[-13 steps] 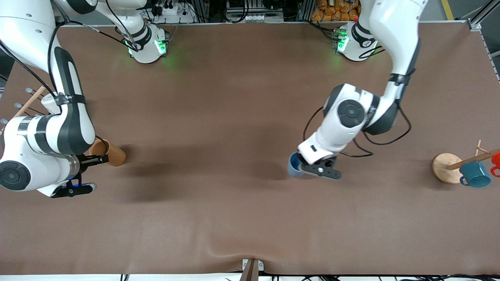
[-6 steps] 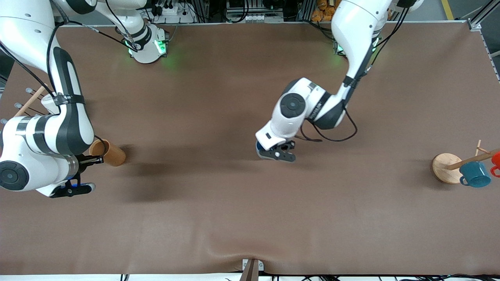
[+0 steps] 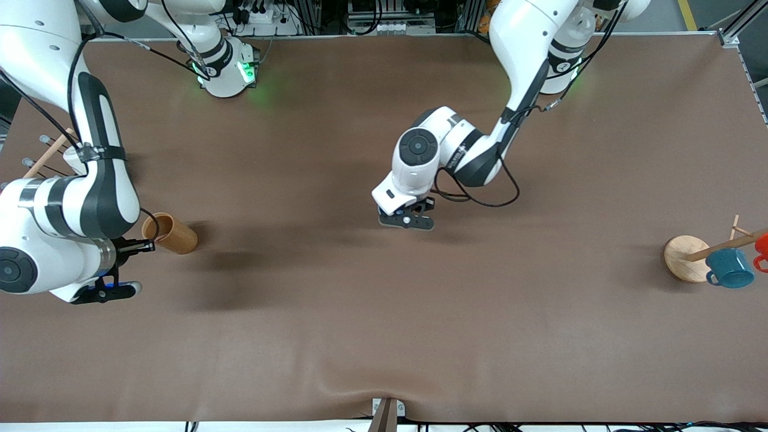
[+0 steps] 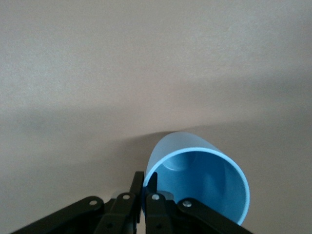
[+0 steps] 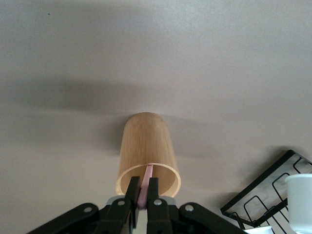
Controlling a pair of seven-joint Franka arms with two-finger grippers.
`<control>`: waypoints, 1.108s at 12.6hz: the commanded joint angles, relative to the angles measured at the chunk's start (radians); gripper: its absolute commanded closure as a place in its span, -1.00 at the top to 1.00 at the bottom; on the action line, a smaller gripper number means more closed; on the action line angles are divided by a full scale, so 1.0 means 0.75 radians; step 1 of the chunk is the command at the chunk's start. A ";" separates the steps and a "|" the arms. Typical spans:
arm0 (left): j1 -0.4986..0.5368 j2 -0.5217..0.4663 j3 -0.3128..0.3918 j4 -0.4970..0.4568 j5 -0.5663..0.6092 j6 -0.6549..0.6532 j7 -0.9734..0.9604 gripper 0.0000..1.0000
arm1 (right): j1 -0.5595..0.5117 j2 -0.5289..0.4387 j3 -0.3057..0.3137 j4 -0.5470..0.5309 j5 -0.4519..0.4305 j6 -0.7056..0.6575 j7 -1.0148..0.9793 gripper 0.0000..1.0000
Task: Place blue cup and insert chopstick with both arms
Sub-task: 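Carry the blue cup to the table center with the left gripper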
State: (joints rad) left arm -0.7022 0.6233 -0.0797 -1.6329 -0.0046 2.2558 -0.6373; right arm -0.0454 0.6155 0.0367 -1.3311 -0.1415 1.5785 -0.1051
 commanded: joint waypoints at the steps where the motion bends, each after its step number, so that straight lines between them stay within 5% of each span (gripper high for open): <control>1: -0.039 0.034 0.014 0.034 -0.004 -0.013 -0.066 -1.00 | -0.017 -0.025 0.012 0.022 0.000 -0.025 -0.042 -1.00; 2: -0.039 0.032 0.012 0.036 -0.004 -0.013 -0.083 -0.87 | -0.015 -0.033 0.010 0.022 0.000 -0.027 -0.044 -1.00; 3: -0.039 0.030 0.014 0.036 -0.004 -0.013 -0.087 0.87 | -0.017 -0.047 0.010 0.024 0.000 -0.031 -0.046 -1.00; 8: -0.017 -0.060 0.033 0.038 -0.004 -0.028 -0.085 1.00 | 0.001 -0.056 0.023 0.120 -0.004 -0.164 -0.052 -1.00; 14: 0.195 -0.354 0.033 0.091 0.022 -0.332 -0.073 1.00 | 0.009 -0.099 0.045 0.157 -0.006 -0.168 -0.060 -1.00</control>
State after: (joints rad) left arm -0.6048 0.4350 -0.0496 -1.5713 -0.0042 2.0976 -0.6882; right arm -0.0385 0.5748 0.0621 -1.2199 -0.1414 1.4696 -0.1375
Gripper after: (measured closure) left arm 0.000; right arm 0.899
